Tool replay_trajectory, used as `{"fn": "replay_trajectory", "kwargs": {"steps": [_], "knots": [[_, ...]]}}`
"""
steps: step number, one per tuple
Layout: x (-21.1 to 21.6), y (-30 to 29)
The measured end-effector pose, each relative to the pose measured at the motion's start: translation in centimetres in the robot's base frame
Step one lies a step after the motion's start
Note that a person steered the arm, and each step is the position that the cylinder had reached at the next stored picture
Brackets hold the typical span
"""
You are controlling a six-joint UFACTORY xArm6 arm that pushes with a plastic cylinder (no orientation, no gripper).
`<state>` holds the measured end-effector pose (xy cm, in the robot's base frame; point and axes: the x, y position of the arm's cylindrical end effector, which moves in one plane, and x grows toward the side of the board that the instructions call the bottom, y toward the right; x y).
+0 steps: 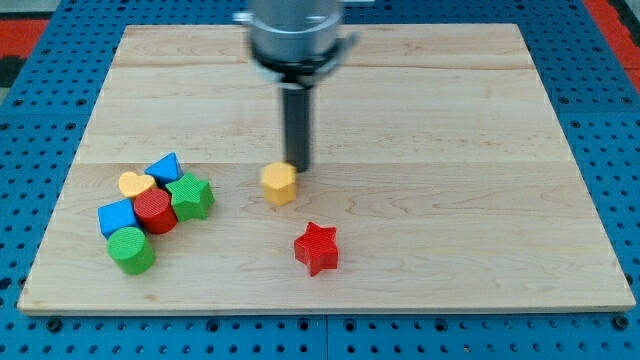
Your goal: Push the yellow hexagon into green star
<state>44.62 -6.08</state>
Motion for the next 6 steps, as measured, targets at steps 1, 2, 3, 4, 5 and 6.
{"fn": "replay_trajectory", "kwargs": {"steps": [1,2,3,4,5,6], "knots": [[-0.1,-3.7],[-1.1,2.6],[0.0,5.0],[0.4,5.1],[1.8,5.1],[2.9,3.4]]}}
